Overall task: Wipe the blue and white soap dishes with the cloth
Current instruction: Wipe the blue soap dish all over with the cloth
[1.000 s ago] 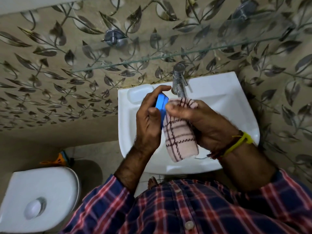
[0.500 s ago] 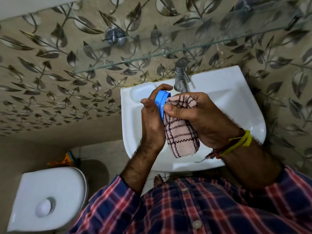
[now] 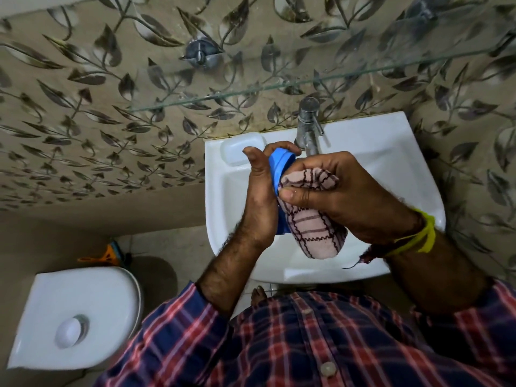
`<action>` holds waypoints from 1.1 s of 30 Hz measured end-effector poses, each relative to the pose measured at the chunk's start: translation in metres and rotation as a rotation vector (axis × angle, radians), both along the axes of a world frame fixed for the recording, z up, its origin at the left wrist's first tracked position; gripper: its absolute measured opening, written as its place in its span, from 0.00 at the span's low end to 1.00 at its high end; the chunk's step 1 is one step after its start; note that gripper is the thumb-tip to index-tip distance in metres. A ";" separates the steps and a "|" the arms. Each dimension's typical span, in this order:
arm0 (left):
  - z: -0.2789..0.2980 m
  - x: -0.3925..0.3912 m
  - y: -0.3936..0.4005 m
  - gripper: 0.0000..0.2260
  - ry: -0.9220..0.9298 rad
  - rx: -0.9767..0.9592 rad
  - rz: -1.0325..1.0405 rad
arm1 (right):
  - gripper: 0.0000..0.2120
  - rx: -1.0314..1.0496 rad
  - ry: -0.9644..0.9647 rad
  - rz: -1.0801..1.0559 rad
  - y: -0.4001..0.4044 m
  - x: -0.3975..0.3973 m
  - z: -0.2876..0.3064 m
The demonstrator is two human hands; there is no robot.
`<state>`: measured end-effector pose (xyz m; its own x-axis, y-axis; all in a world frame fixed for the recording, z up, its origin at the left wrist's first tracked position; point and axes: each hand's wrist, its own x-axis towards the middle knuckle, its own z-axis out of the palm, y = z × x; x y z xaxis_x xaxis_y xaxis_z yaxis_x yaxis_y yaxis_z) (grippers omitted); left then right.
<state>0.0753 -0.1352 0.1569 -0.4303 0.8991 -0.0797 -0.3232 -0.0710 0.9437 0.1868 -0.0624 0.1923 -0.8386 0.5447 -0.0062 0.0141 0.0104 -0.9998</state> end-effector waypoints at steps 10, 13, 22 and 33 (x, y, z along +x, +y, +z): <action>0.015 -0.009 0.008 0.37 -0.205 -0.129 -0.029 | 0.04 0.011 -0.048 -0.021 -0.005 -0.001 -0.008; 0.010 -0.002 0.006 0.38 -0.283 -0.112 -0.097 | 0.03 -0.023 -0.017 -0.100 0.001 -0.004 -0.004; 0.014 -0.007 0.010 0.35 -0.310 -0.116 -0.045 | 0.03 0.015 -0.057 -0.062 0.000 -0.005 -0.003; 0.013 -0.020 0.016 0.38 -0.177 -0.269 0.150 | 0.07 0.110 -0.169 -0.055 -0.020 -0.004 -0.020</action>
<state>0.0554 -0.1194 0.1698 -0.5144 0.7636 -0.3902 -0.4884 0.1132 0.8653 0.1827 -0.0819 0.1723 -0.7996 0.5950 -0.0817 0.1847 0.1142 -0.9761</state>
